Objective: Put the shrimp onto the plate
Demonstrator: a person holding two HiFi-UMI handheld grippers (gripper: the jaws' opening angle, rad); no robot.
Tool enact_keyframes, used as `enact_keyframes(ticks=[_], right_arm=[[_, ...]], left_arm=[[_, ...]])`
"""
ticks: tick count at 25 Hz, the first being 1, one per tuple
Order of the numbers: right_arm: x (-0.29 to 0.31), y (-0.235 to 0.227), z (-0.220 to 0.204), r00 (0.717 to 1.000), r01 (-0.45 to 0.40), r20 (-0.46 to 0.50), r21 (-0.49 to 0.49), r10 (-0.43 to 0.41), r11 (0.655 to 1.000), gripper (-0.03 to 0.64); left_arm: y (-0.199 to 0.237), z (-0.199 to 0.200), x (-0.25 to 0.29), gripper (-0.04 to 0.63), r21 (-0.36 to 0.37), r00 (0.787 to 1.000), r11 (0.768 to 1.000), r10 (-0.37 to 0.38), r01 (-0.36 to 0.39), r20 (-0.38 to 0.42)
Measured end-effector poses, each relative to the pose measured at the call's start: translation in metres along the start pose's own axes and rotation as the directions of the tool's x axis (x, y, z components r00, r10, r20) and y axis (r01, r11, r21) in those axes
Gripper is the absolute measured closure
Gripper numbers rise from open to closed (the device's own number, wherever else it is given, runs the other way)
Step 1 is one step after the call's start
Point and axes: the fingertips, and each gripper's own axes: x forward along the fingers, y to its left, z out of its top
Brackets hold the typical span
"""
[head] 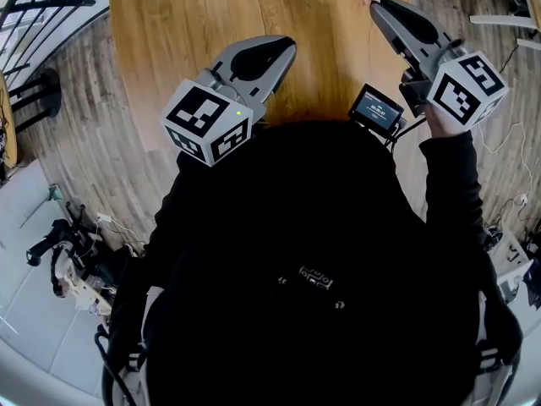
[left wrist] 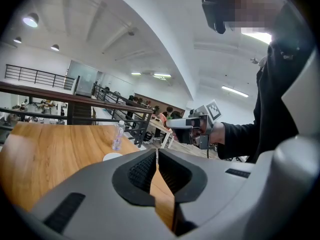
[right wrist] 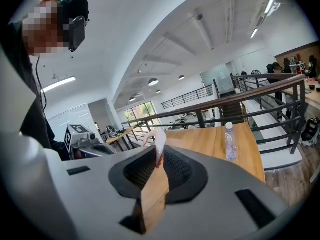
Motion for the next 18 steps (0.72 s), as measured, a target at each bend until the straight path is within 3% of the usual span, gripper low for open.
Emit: enact_keyframes(ticks=[12, 18], right_arm=[[0.007, -0.016, -0.015, 0.998, -0.029, -0.061, -0.031, 0.027, 0.999, 0.558], [0.009, -0.026, -0.021, 0.996, -0.002, -0.086, -0.035, -0.001, 0.999, 0.557]], left_arm=[[0.004, -0.016, -0.002, 0.592, -0.087, 0.999, 0.995, 0.049, -0.047, 0.020], [0.006, -0.025, -0.020, 0.592, -0.121, 0.995, 0.989, 0.093, -0.088, 0.035]])
